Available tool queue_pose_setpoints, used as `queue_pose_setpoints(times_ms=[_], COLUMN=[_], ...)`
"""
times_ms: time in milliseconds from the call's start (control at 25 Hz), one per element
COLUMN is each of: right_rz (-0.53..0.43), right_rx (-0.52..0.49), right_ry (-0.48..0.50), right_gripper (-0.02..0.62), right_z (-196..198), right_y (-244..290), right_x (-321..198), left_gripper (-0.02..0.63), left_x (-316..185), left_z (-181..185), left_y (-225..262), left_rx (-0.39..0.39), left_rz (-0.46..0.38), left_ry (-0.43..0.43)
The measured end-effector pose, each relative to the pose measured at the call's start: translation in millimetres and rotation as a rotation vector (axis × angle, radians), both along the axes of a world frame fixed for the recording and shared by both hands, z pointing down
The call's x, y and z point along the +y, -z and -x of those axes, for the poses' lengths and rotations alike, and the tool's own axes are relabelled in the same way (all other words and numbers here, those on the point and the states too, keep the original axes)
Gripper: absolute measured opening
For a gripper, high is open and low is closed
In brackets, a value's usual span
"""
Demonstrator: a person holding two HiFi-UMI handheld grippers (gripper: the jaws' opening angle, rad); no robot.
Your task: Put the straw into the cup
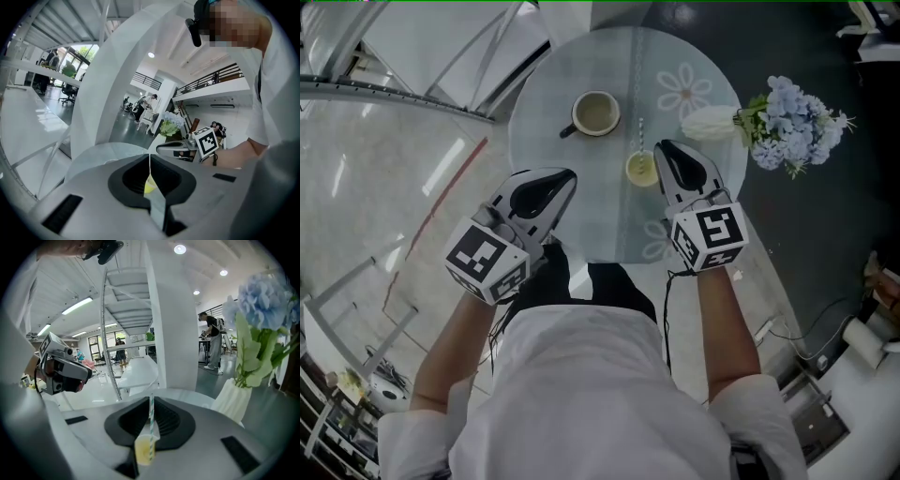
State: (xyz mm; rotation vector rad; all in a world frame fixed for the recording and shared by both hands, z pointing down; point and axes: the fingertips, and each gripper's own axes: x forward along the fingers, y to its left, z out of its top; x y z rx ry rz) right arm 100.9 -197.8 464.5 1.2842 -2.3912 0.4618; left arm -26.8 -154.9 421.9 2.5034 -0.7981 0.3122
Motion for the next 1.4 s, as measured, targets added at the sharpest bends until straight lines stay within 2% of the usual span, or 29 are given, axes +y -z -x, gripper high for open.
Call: queue_pose_setpoints(times_ms=[440,640,840,1080,1400], right_rz=[-0.064,-0.099,-0.140,-0.219,-0.269], right_rx=[0.020,0.003,-0.058,-0.058,-0.095], right_ry=[-0.041,-0.061,-0.082,-0.049,-0.080], right_gripper=[0.038,0.037,0.037,0.032,0.023], right_z=[-9.5,-9.3,-6.4,6.7,13.0], right_y=[48.4,70.7,100.0,143.2,178.7], right_x=[24.7,36.7,47.6,65.6,90.7], left_gripper=[0.028,0.029,0.029,0.029,0.028], left_x=[4.9,8.4,10.6,18.0,27.6], left_z=[-3.9,-5.5,-6.7,-6.4,-9.1], left_y=[44.3,59.9,74.5,93.6,110.0], left_rx=[0.005,0.010,0.018,0.024,0.043], left_rz=[-0.065,-0.090,-0.117,-0.145,-0.168], left_ry=[-0.051,-0.077,-0.106,-0.142,-0.185])
